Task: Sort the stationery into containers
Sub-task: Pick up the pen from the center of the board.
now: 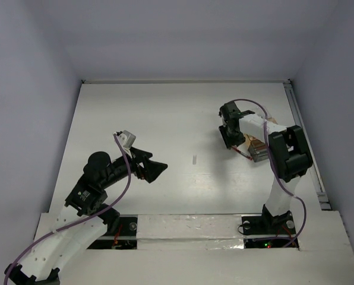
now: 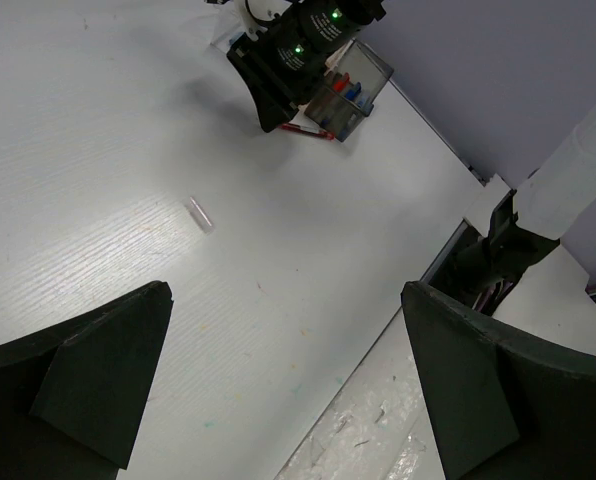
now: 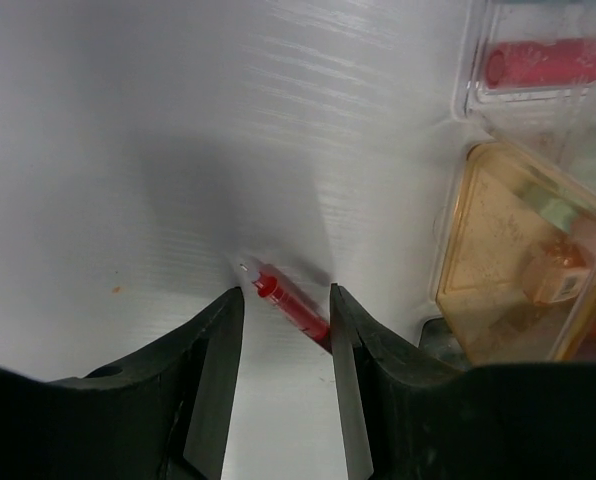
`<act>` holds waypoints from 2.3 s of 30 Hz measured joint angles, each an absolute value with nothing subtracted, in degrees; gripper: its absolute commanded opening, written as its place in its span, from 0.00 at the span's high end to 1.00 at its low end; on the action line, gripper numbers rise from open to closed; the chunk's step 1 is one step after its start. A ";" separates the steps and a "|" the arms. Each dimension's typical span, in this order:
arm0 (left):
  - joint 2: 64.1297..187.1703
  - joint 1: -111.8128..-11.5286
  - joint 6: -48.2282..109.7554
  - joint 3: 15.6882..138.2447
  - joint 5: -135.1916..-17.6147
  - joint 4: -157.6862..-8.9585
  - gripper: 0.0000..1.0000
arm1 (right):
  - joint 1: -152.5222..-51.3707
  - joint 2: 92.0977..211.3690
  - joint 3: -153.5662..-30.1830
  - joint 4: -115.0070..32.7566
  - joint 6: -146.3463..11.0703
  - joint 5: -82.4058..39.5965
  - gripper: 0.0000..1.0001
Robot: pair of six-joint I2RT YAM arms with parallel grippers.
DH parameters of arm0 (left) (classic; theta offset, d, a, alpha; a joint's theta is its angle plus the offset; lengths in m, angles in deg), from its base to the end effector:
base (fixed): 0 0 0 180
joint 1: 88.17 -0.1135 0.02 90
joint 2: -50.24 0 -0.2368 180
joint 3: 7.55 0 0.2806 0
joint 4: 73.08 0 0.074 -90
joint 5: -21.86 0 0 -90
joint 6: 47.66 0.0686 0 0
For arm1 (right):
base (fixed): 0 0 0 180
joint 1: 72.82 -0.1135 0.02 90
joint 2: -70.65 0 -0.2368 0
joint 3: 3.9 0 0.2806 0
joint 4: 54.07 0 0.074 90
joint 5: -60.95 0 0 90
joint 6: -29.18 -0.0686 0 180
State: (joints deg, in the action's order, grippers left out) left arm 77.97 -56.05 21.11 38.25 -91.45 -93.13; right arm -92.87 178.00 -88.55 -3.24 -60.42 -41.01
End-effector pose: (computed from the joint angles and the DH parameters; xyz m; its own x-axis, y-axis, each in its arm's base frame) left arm 0.1669 -0.1368 0.3060 -0.3254 -0.1884 -0.9266 0.7568 0.5357 -0.3746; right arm 0.3708 0.1202 0.0959 -0.8989 -0.3353 -0.2821 -0.2865 0.9368 -0.2007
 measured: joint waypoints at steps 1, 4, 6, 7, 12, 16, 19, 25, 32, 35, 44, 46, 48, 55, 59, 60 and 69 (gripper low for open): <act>77.99 -56.05 21.11 38.25 -91.45 -93.13 0.01 | -92.70 178.00 -88.55 -3.33 -60.40 -41.03 0.55; 78.01 -56.05 21.11 38.25 -91.45 -93.13 0.01 | -91.91 178.05 -88.55 -3.59 -60.40 -40.92 0.58; 78.08 -56.05 21.11 38.25 -91.45 -93.13 0.01 | -91.54 178.09 -88.55 -3.63 -60.42 -40.82 0.64; 78.14 -56.05 21.13 38.25 -91.47 -93.13 0.01 | -91.52 178.22 -88.55 -3.68 -60.48 -40.64 0.69; 78.25 -56.05 21.28 38.25 -91.47 -93.13 0.01 | -91.26 178.27 -88.40 -4.14 -61.29 -39.50 0.82; 78.28 -56.05 21.28 38.25 -91.47 -93.13 0.01 | -91.26 178.20 -88.10 -4.92 -62.34 -37.06 1.00; 78.34 -56.44 21.28 38.25 -91.47 -93.13 0.01 | -91.04 177.81 -87.81 -5.84 -63.24 -33.78 0.97; 80.07 -57.47 21.28 38.25 -91.71 -93.11 0.01 | -90.88 177.46 -87.05 -7.98 -64.94 -28.99 0.79; 81.71 -59.46 21.31 38.25 -92.44 -93.07 0.01 | -90.73 175.55 -83.90 -11.85 -66.23 -28.09 1.00; 82.38 -60.09 21.33 38.25 -93.14 -92.91 0.01 | -90.73 174.16 -82.00 -13.75 -67.46 -27.50 1.00; 85.75 -61.03 21.33 38.25 -95.41 -92.04 0.01 | -96.04 155.97 -75.72 -22.87 -75.28 -21.65 1.00; 85.68 -61.32 21.35 38.25 -96.00 -91.91 0.02 | -98.51 150.46 -74.30 -28.11 -78.32 -20.38 1.00; 85.58 -61.58 21.33 38.25 -96.55 -91.21 0.10 | -101.35 146.90 -72.82 -34.58 -82.30 -19.46 1.00; 86.30 -61.67 21.26 38.25 -97.94 -89.98 0.54 | -110.86 147.01 -66.65 -53.38 -95.57 -19.44 1.00; 87.04 -61.67 21.20 38.25 -97.99 -89.55 0.51 | -115.47 149.15 -65.89 -61.29 -100.59 -20.69 1.00; 87.30 -61.67 21.15 38.25 -97.97 -89.50 0.50 | -116.28 149.48 -65.87 -63.26 -101.66 -20.69 1.00; 88.55 -62.70 21.07 38.25 -97.44 -89.52 0.50 | -121.05 154.81 -65.93 -77.47 -107.87 -20.07 1.00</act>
